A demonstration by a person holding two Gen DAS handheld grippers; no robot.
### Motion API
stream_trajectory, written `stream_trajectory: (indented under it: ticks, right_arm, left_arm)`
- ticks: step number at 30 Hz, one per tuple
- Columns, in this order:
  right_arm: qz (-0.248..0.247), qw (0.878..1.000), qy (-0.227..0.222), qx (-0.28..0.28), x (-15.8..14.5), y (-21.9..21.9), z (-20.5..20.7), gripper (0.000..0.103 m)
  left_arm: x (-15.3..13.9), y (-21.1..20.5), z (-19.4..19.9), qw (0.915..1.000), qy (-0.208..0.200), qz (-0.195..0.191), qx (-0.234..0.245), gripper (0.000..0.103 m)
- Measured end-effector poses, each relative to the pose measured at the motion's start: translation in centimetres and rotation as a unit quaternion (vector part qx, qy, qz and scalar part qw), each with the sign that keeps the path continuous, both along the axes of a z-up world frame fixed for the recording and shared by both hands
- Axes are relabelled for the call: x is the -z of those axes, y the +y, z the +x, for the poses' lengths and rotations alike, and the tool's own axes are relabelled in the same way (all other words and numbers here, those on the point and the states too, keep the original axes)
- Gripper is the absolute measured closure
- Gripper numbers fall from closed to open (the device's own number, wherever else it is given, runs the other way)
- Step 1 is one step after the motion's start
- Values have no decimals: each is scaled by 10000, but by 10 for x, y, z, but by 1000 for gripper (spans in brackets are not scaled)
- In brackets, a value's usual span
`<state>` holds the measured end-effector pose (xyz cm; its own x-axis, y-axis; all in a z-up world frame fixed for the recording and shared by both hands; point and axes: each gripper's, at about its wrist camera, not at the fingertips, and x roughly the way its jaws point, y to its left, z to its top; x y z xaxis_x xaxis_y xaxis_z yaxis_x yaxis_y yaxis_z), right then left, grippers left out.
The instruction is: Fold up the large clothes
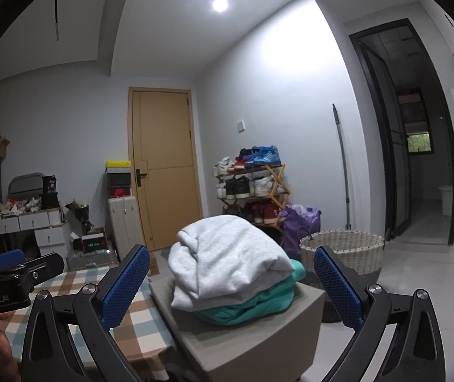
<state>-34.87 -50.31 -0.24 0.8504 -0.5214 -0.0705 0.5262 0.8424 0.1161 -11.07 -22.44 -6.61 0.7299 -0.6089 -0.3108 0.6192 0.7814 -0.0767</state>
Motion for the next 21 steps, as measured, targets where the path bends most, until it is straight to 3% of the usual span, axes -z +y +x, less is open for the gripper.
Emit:
stream_trajectory:
  ticks: [21]
  right_arm:
    - [-64,10000,68,36,-6,2,4,0]
  left_arm:
    - [4,-10,-8,9999,38,147,14,1]
